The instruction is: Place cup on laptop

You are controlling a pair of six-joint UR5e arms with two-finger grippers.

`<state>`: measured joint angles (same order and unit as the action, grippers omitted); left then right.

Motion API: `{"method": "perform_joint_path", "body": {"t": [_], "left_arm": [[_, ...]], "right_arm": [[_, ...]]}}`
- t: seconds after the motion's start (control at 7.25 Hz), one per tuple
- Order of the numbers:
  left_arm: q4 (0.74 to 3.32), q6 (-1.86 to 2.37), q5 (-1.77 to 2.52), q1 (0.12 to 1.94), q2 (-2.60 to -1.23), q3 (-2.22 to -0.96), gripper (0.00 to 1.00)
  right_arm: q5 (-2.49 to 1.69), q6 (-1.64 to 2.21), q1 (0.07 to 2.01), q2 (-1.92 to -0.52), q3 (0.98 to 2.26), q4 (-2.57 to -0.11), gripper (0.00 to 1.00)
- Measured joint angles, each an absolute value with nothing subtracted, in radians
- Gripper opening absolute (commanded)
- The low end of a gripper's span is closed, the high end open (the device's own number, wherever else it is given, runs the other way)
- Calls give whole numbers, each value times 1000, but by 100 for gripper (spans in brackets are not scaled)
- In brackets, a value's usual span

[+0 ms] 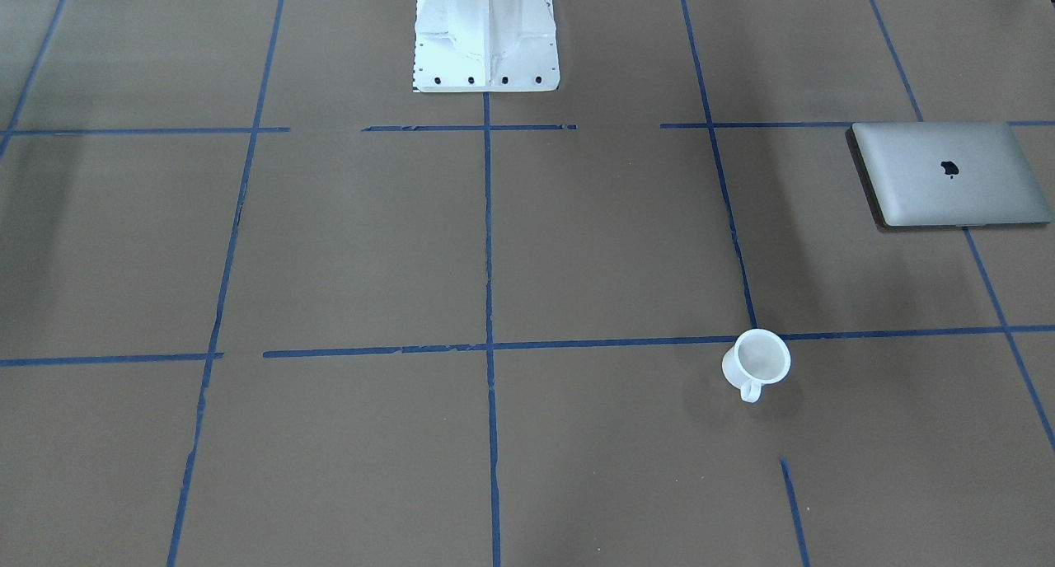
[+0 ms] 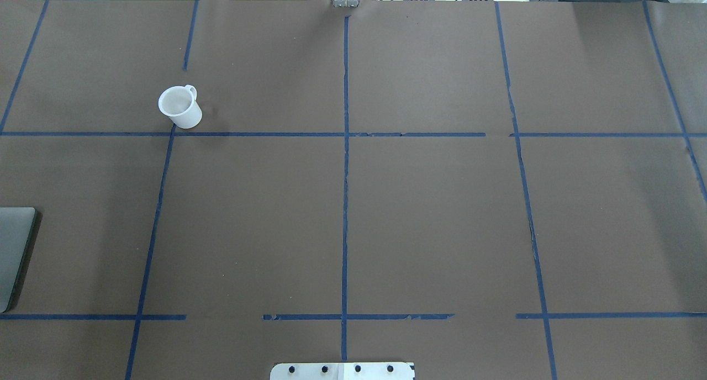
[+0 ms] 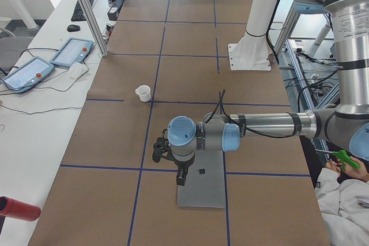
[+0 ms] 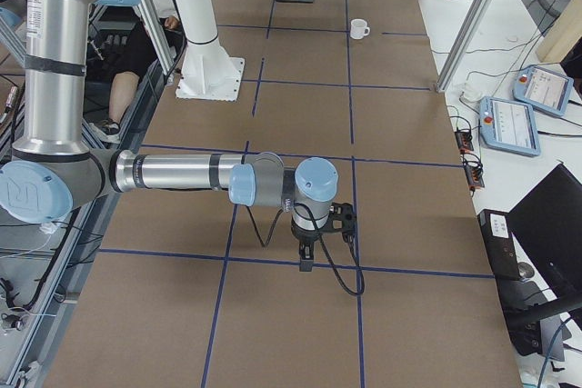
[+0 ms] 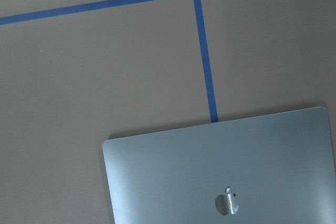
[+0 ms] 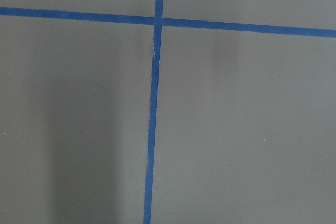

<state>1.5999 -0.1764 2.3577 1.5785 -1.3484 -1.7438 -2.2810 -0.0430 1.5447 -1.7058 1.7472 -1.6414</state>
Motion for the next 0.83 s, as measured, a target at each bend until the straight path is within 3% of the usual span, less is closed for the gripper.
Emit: {"method": "perform_joint_path", "body": {"t": [0.55,0.83], "left_arm": [[1613,-178,2353,1577,-1355,-1746,100],[1744,-177,2357,1558,-1383,-1747,100]], "right_arm": [[-2280,-44,1545,-1706,1747,-1641,100],[-2280,-43,1545,-1706,1747,-1641,100]]}}
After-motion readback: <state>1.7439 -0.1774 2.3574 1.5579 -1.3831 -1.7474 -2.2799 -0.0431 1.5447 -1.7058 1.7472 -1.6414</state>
